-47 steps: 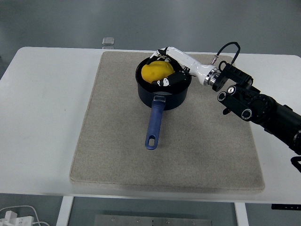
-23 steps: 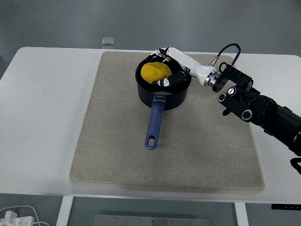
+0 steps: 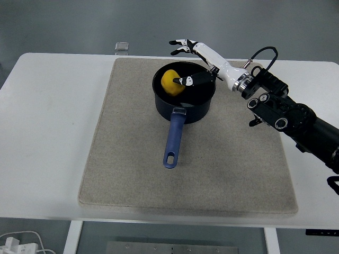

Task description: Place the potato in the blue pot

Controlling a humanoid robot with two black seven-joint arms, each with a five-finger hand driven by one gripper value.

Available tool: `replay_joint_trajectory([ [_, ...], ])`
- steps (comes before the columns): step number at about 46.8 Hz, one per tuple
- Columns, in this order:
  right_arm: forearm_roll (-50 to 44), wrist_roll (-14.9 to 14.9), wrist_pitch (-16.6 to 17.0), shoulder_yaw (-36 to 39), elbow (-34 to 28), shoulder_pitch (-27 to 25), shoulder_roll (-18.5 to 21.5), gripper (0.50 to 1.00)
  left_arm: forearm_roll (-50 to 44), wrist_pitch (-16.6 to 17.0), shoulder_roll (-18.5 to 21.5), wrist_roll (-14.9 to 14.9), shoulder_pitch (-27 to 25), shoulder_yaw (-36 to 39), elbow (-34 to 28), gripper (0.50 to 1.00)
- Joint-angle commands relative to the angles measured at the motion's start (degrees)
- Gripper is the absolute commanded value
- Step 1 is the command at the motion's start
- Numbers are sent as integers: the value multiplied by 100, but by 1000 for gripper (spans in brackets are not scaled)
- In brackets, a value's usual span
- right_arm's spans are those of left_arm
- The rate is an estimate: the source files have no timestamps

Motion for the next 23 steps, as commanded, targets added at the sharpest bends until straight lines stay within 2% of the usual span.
replay_joint_trajectory([
  [1,8,0,0,7,0,-17,-3,917,0,-7,0,0,0,0,-6,999],
  [13,332,0,26,34,0,-8,-64,917,0,2,0,0,0,0,3,999],
  [18,1078,0,62,34,0,9,-100,921,0,2,0,0,0,0,3,999],
  [23,2316,0,105,34,0,9,-179,924,0,2,0,0,0,0,3,999],
])
